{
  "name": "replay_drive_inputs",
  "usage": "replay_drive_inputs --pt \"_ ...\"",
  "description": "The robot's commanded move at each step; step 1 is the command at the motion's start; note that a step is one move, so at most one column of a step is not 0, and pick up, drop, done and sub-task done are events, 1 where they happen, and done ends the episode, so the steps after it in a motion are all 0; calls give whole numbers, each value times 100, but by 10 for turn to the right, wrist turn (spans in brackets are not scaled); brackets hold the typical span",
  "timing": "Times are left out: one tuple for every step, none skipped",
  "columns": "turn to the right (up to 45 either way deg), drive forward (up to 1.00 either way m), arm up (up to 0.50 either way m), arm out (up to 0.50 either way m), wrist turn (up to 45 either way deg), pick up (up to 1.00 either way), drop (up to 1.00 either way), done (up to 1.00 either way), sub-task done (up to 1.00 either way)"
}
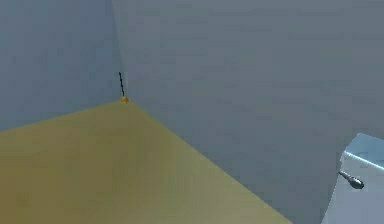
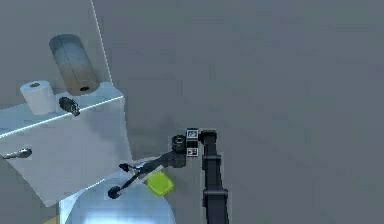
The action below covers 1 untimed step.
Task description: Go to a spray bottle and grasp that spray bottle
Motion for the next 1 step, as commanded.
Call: replay_drive_inputs --pt "0 0 0 0 450 0 0 0 0"
